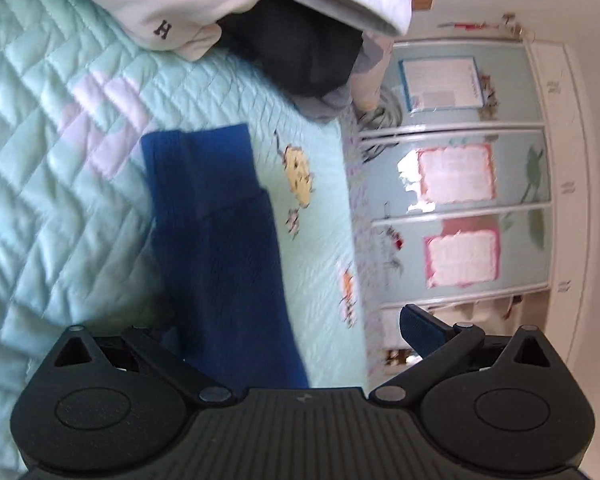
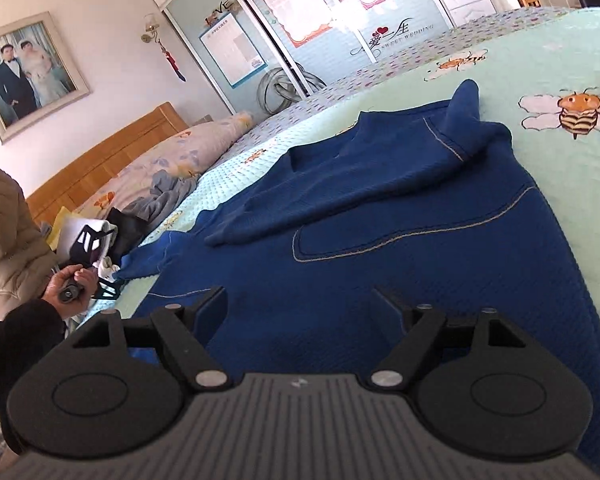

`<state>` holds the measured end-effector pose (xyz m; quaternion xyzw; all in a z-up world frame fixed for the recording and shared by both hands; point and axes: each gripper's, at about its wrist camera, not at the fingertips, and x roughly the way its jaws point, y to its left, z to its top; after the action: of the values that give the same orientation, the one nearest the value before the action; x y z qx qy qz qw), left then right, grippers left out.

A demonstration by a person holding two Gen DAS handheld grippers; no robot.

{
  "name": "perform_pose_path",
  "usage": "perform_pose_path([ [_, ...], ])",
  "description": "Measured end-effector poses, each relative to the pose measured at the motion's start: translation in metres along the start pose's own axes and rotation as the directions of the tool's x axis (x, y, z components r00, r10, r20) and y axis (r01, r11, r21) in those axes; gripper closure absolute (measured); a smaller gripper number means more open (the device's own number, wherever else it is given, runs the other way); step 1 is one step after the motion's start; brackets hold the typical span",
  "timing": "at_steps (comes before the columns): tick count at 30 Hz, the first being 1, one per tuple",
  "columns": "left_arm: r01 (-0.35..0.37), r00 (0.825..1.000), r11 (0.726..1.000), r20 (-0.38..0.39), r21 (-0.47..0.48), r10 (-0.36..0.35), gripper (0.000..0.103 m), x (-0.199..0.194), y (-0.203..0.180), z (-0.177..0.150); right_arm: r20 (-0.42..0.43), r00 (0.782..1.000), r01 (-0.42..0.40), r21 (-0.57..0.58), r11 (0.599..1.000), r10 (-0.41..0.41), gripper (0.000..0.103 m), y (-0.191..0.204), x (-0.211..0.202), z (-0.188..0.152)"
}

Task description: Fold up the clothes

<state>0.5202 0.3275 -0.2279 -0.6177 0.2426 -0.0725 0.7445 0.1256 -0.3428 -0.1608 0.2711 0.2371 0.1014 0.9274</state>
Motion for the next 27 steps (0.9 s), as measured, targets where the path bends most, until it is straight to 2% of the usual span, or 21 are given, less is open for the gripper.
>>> perform_pose_path([
  [1,0.0,1.0,1.0,0.012,0.017,0.0,0.006,0.001,-0.001,-0.001,-0.001,1.0,-0.007,0.012,1.0,0.007,0.022,-0.003,0.0,0.0],
  [2,-0.03,0.999,0.998,0.025,0.053,0.029,0.012,0.003,-0.004,-0.004,-0.001,1.0,-0.014,0.024,1.0,0.014,0.022,-0.005,-0.002,0.0],
  [3,-0.115,0.993,0.988,0.035,0.1,0.112,0.044,0.005,-0.007,-0.008,0.0,1.0,-0.019,0.033,0.999,0.019,0.022,-0.007,-0.004,-0.001],
  [4,-0.202,0.979,0.968,0.048,0.146,0.197,0.099,0.008,-0.01,-0.012,0.0,1.0,-0.022,0.039,0.999,0.022,0.021,-0.008,-0.004,-0.001],
  [5,-0.236,0.972,0.957,0.049,0.166,0.231,0.094,0.012,-0.007,-0.014,0.0,1.0,-0.025,0.041,0.999,0.025,0.021,-0.008,-0.004,-0.001],
  [6,-0.268,0.963,0.946,0.05,0.184,0.263,0.096,0.016,-0.004,-0.016,0.0,1.0,-0.027,0.04,0.999,0.027,0.02,-0.007,-0.005,-0.001],
  [7,-0.256,0.967,0.945,0.05,0.204,0.251,0.096,0.017,-0.004,-0.017,0.0,1.0,-0.029,0.039,0.999,0.029,0.019,-0.006,-0.006,-0.002],
  [12,-0.271,0.962,0.915,0.07,0.298,0.263,0.096,0.025,-0.023,-0.017,0.002,0.999,-0.04,0.042,0.998,0.04,0.017,-0.007,-0.007,-0.004],
  [14,-0.264,0.964,0.886,0.105,0.381,0.242,0.096,0.025,-0.044,-0.022,0.003,0.999,-0.043,0.045,0.998,0.043,0.017,-0.008,-0.008,-0.004],
  [15,-0.264,0.964,0.862,0.132,0.433,0.23,0.096,0.024,-0.06,-0.028,0.005,0.999,-0.045,0.047,0.998,0.045,0.017,-0.008,-0.008,-0.004],
  [18,-0.284,0.957,0.772,0.21,0.569,0.198,0.096,0.012,-0.113,-0.048,0.009,0.999,-0.053,0.054,0.997,0.052,0.017,-0.01,-0.01,-0.005],
  [21,-0.286,0.956,0.676,0.249,0.68,0.154,0.096,0.009,-0.164,-0.081,0.026,0.997,-0.074,0.079,0.994,0.073,0.017,-0.014,-0.013,-0.005],
  [24,-0.286,0.956,0.508,0.278,0.813,0.092,0.096,-0.003,-0.215,-0.146,0.053,0.994,-0.105,0.12,0.987,0.1,0.017,-0.022,-0.018,-0.004],
  [26,-0.255,0.965,0.335,0.258,0.907,0.035,0.096,-0.006,-0.255,-0.21,0.072,0.99,-0.127,0.146,0.981,0.117,0.017,-0.027,-0.021,-0.004],
  [27,-0.22,0.975,0.25,0.223,0.943,0.019,0.095,-0.004,-0.269,-0.248,0.082,0.989,-0.137,0.159,0.978,0.125,0.017,-0.029,-0.022,-0.004],
])
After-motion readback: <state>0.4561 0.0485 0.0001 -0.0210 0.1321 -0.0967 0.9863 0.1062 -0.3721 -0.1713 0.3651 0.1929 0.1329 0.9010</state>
